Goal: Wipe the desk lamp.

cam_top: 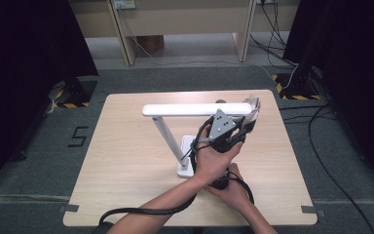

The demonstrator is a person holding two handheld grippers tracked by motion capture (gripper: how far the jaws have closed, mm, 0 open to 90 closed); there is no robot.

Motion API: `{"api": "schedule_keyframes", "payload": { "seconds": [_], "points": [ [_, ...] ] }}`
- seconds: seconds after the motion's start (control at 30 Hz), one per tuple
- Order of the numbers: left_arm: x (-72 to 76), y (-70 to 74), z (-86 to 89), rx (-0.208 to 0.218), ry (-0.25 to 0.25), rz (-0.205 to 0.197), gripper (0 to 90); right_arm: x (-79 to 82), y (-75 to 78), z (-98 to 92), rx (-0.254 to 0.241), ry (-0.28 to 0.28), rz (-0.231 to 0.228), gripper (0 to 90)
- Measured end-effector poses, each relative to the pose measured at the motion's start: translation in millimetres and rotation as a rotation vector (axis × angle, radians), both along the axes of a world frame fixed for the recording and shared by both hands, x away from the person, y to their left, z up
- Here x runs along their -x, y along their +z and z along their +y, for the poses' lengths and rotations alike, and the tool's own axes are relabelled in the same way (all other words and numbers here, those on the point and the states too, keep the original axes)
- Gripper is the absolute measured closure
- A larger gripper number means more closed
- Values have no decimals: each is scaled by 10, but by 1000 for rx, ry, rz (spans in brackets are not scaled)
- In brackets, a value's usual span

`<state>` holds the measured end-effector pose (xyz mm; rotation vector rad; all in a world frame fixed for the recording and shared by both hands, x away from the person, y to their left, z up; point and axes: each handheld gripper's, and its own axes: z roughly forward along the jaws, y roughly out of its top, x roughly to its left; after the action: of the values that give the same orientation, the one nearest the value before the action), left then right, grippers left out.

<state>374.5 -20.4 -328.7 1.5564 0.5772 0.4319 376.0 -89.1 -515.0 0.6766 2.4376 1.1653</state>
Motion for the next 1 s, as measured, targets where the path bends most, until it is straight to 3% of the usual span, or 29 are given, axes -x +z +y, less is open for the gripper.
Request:
{"api": "schedule_keyframes", "payload": {
  "seconds": [0.47,1.0],
  "points": [
    [57,-22,173,9,60,-19,815,1,-1,2,-4,-1,0,449],
    [52,-27,187,11,75,-22,816,1,0,2,-2,-1,1,449]
  ]
}}
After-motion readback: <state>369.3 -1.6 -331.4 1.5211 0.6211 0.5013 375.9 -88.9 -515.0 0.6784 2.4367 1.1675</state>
